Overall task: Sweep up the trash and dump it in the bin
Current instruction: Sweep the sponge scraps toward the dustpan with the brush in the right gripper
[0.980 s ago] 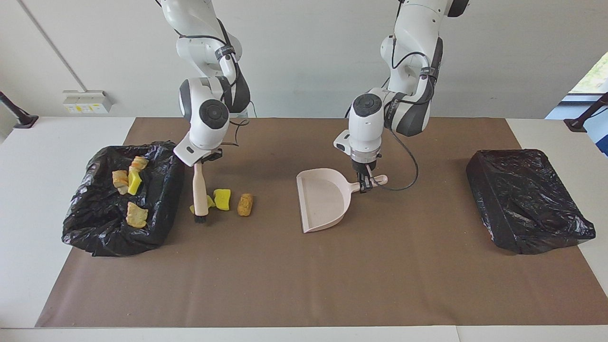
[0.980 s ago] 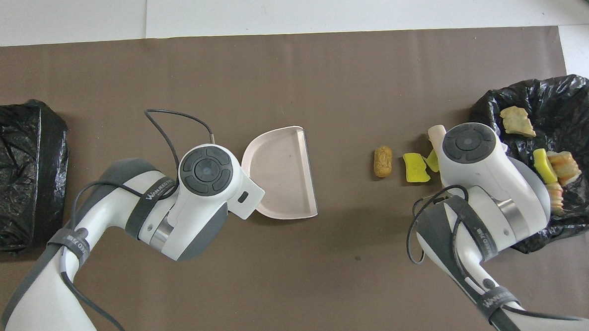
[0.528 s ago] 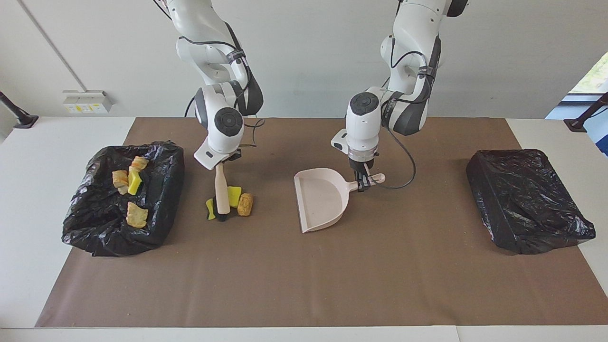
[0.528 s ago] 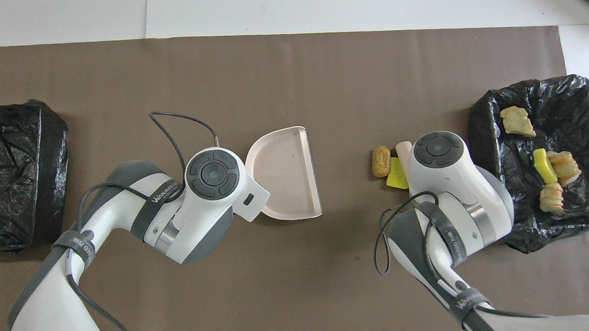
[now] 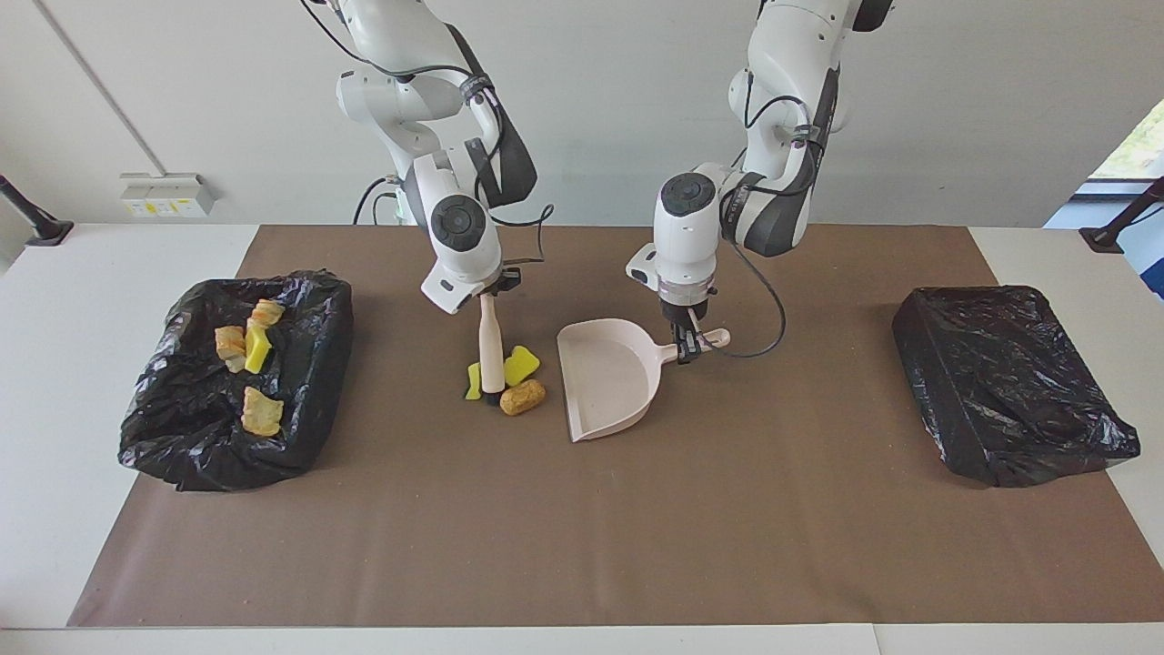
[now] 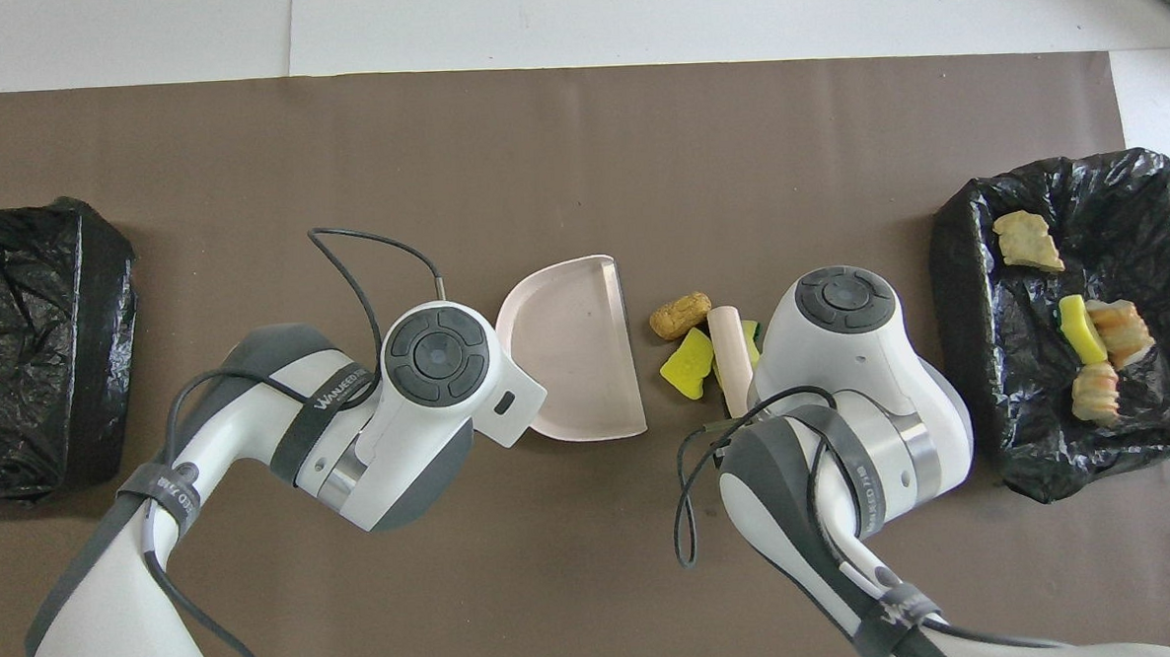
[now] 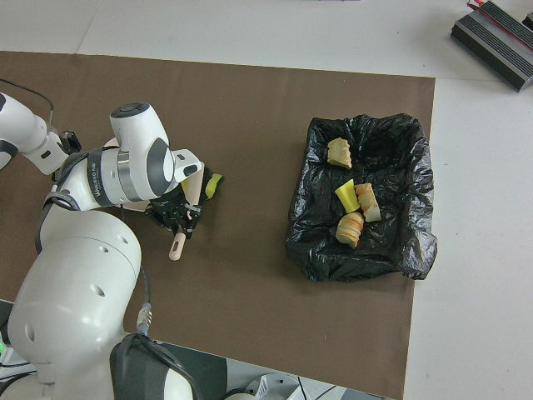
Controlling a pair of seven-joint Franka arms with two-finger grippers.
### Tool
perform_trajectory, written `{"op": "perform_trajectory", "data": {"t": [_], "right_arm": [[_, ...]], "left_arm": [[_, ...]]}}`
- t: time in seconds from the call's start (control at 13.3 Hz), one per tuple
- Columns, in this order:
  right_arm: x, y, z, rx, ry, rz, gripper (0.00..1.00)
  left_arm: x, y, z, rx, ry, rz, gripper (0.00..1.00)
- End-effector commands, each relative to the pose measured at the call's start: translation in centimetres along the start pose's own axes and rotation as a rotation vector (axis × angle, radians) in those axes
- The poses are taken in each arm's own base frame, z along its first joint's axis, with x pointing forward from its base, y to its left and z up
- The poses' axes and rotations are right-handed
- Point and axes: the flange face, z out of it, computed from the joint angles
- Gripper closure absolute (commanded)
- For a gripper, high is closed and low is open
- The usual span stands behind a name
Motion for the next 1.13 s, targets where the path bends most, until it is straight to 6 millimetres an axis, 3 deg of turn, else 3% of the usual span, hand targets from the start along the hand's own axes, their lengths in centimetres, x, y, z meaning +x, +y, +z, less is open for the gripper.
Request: {"op": "perform_trajectory", "data": {"t": [0.0,0.15,0.23,0.3,0.38,0.68,1.06], "right_arm": [[0.3,-0.7,-2.4,0.042,0.023,0.0,1.0],[0.1,0.4,-6.4,0.046,0.053,0.018,1.0],[0.5,2.3,-8.1,0.042,0.06,0.042,1.0],[1.0,4.5,-8.4,0.014,0.063,0.063,1.0],[1.1,6.0,-8.0,-0.029,0.08,0.066,1.0],[1.9,7.0,-7.0,-0.103,0.116,-0.006,1.0],[2.9,3.2,-3.3,-0.068,0.129,-0.014,1.0]], "left_arm": [[-0.5,1.2,-0.1,0.012,-0.008,-0.006,1.0],[-0.5,1.2,0.0,0.014,-0.005,-0.007,1.0],[-0.5,1.1,0.0,0.015,-0.004,-0.006,1.0],[-0.5,1.1,0.0,0.015,-0.004,-0.006,1.0],[-0.5,1.1,0.0,0.016,-0.003,-0.007,1.0],[-0.6,1.1,0.0,0.016,-0.003,-0.013,1.0],[-0.6,1.1,0.0,0.016,-0.003,-0.013,1.0]]}}
